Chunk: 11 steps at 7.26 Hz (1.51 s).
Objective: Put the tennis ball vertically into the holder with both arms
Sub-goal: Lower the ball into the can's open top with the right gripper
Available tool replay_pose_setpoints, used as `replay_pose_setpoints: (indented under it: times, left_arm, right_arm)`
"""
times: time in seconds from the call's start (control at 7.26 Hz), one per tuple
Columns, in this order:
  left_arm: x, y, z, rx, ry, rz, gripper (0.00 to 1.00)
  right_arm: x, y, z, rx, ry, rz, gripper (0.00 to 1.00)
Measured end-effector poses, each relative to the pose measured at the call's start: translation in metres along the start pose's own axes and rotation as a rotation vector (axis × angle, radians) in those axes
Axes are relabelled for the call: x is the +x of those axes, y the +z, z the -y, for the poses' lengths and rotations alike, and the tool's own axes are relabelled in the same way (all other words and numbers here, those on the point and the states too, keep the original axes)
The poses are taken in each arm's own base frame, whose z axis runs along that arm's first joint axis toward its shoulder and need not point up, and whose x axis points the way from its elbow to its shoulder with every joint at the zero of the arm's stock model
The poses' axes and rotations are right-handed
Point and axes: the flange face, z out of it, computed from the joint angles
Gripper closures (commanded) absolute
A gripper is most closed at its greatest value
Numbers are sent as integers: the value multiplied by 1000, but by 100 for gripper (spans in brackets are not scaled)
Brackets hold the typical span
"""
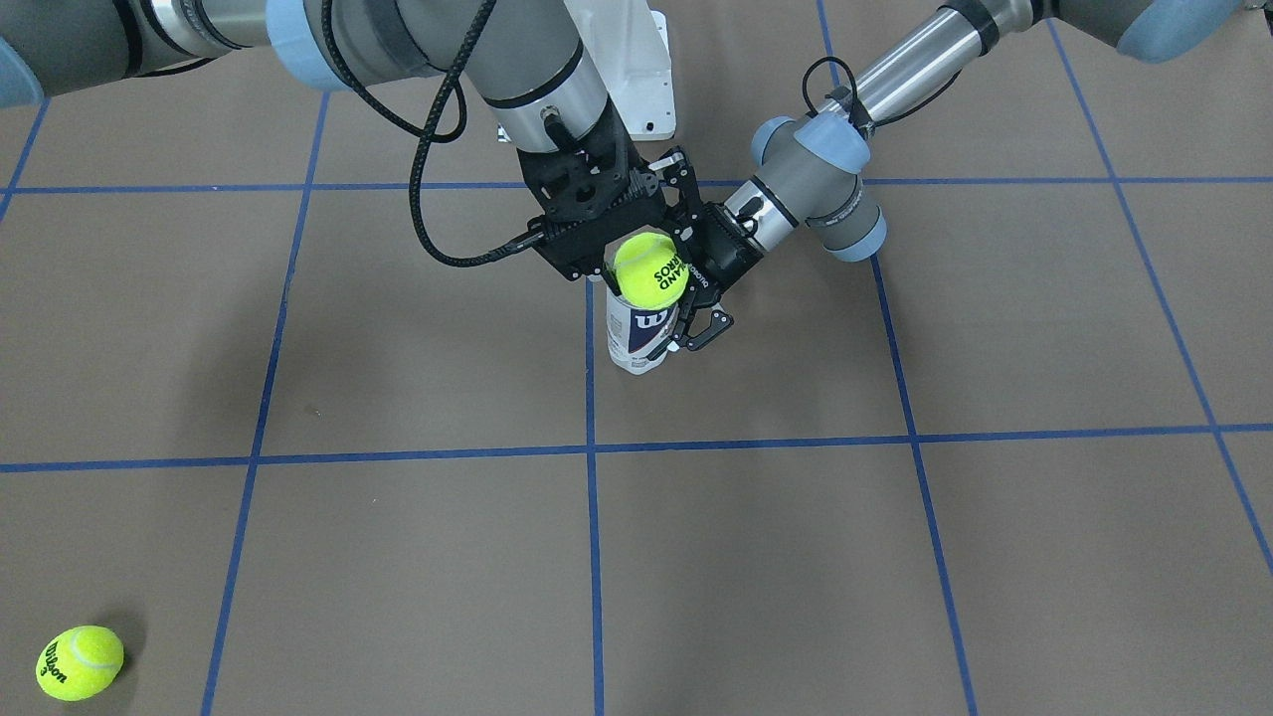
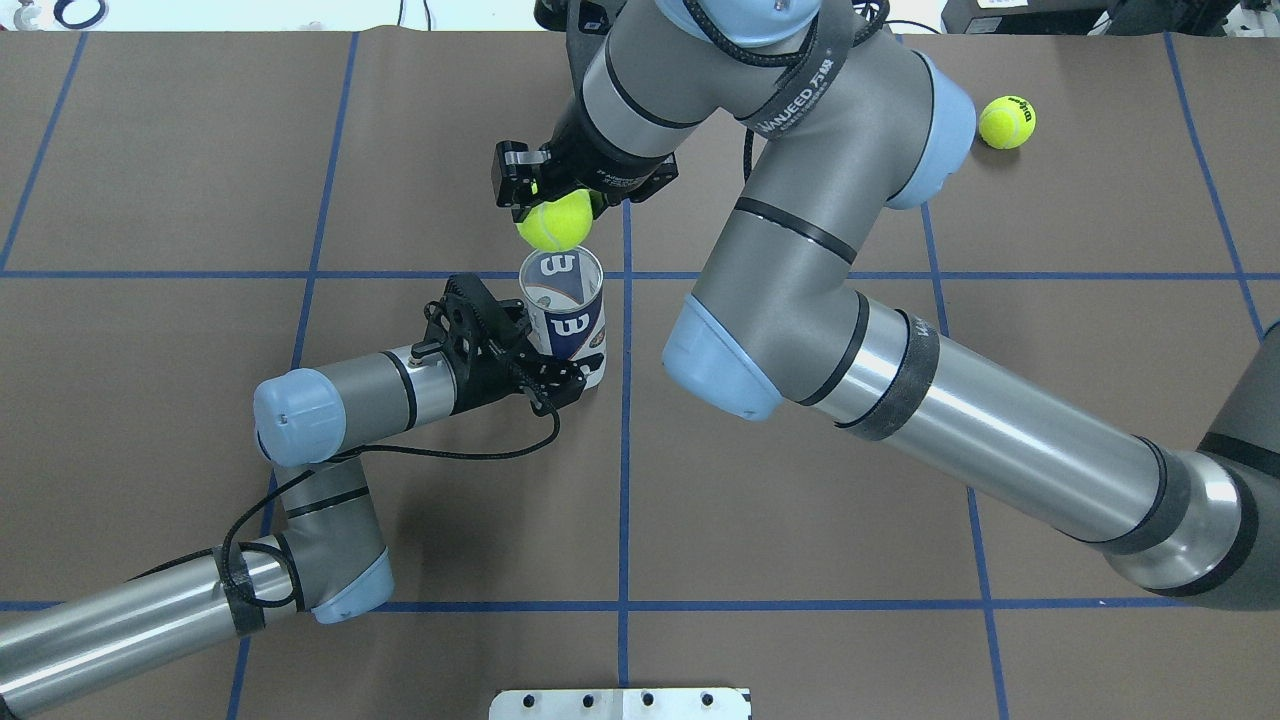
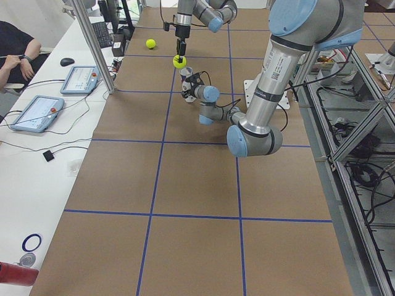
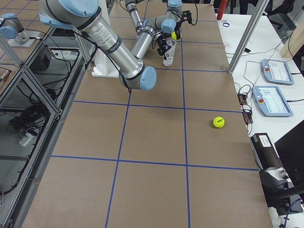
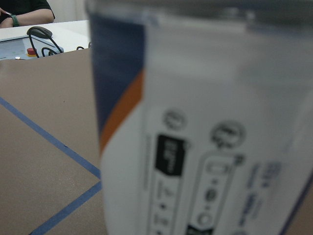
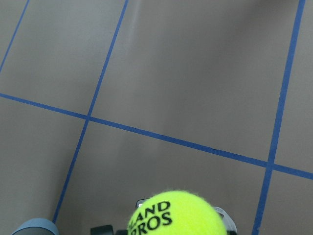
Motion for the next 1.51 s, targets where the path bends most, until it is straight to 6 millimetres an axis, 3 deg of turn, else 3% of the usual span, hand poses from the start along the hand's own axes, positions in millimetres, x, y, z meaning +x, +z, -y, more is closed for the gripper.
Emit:
replay_pose_setpoints:
  times: [1.24, 1.38, 1.51]
  left_arm:
    - [0, 0, 2, 3, 0, 1, 25]
    - [-1, 0, 3, 3, 0, 1, 25]
    - [-1, 0, 3, 3, 0, 2, 25]
  right_arm:
    - [1, 14, -18, -38, 8, -24, 100]
    - [0, 15, -20, -40, 6, -24, 58]
    - [-1, 17, -22, -40, 5, -26, 30]
